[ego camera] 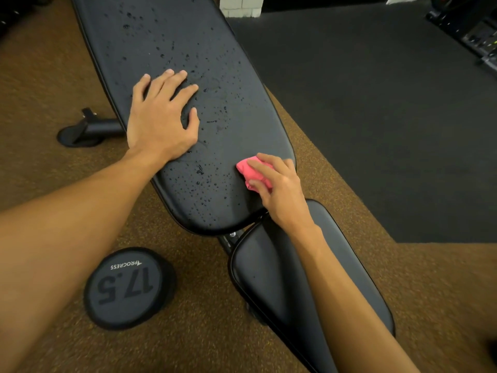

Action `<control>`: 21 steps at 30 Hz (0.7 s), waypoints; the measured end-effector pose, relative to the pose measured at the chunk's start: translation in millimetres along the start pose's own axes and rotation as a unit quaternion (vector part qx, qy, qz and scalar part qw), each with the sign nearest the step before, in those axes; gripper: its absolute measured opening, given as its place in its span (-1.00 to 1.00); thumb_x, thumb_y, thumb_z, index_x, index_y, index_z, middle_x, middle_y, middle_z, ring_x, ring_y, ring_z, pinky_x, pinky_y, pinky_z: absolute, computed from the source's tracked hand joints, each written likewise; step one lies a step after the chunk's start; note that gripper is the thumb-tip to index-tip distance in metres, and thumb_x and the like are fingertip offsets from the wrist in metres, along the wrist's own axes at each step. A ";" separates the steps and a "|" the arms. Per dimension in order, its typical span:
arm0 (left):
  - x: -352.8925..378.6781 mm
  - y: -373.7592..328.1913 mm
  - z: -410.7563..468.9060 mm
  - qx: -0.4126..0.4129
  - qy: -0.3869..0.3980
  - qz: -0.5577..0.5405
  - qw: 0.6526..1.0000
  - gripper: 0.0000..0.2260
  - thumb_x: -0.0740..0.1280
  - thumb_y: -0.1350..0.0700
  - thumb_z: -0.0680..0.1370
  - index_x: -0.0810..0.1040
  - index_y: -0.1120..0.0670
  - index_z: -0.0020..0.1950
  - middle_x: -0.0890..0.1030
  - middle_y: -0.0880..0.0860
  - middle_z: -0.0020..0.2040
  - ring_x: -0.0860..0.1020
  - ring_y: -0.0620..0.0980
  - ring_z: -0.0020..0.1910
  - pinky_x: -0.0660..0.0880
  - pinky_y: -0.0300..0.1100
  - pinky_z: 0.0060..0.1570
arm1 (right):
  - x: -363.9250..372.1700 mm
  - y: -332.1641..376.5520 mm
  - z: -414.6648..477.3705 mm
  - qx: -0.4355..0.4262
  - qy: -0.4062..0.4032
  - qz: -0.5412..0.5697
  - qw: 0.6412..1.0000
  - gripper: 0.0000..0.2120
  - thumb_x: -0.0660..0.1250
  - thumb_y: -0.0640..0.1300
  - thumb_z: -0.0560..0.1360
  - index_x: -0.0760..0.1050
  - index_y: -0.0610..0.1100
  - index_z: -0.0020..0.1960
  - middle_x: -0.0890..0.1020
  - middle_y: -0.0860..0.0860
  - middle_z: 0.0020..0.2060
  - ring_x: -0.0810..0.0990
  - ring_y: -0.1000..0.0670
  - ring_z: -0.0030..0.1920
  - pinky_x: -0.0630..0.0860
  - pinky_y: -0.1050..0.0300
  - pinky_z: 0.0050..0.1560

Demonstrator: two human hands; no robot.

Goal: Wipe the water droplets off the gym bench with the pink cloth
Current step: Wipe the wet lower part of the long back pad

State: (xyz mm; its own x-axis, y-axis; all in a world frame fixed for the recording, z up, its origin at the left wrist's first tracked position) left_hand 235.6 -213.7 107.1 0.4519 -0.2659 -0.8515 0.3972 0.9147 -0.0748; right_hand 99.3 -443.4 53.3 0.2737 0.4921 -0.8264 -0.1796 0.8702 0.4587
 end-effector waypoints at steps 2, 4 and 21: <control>0.5 0.2 -0.5 -0.002 0.000 -0.003 1.000 -0.55 0.14 -0.12 0.71 0.46 -0.02 0.56 0.36 0.00 0.63 0.25 0.04 0.65 0.05 0.12 0.65 | -3.6 -9.4 -13.4 -0.005 0.021 0.007 1.000 -0.65 0.54 -0.13 0.58 0.66 -0.11 0.35 0.62 -0.04 0.35 0.47 -0.09 0.15 0.28 0.26 0.27; 1.0 0.6 -0.7 -0.004 0.001 -0.005 1.000 -0.55 0.14 -0.12 0.70 0.46 -0.03 0.56 0.37 0.00 0.63 0.25 0.03 0.65 0.05 0.12 0.65 | -13.3 -25.5 -14.9 0.015 0.020 0.004 1.000 -0.65 0.58 -0.13 0.53 0.68 -0.13 0.30 0.65 -0.05 0.30 0.45 -0.04 0.12 0.26 0.29 0.21; 0.2 -0.4 -0.9 -0.003 -0.001 -0.013 1.000 -0.56 0.16 -0.11 0.70 0.46 -0.01 0.55 0.37 0.00 0.62 0.25 0.04 0.64 0.05 0.12 0.65 | -22.6 -38.3 -21.4 0.052 -0.023 -0.005 0.998 -0.67 0.57 -0.27 0.51 0.66 -0.19 0.25 0.65 -0.07 0.27 0.49 -0.13 0.11 0.22 0.48 0.17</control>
State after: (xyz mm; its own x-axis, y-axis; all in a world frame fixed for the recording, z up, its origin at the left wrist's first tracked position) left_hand 234.8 -213.9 106.4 0.4428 -0.2891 -0.8487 0.4033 0.9097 -0.0995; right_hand 79.8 -488.3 47.4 0.3185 0.4826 -0.8159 -0.0781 0.8711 0.4848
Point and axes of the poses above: each hand's wrist, its own z-axis towards the middle knuckle, its own x-axis out of the palm, y = z × x, the point moved 6 cm from there along z, towards the middle knuckle
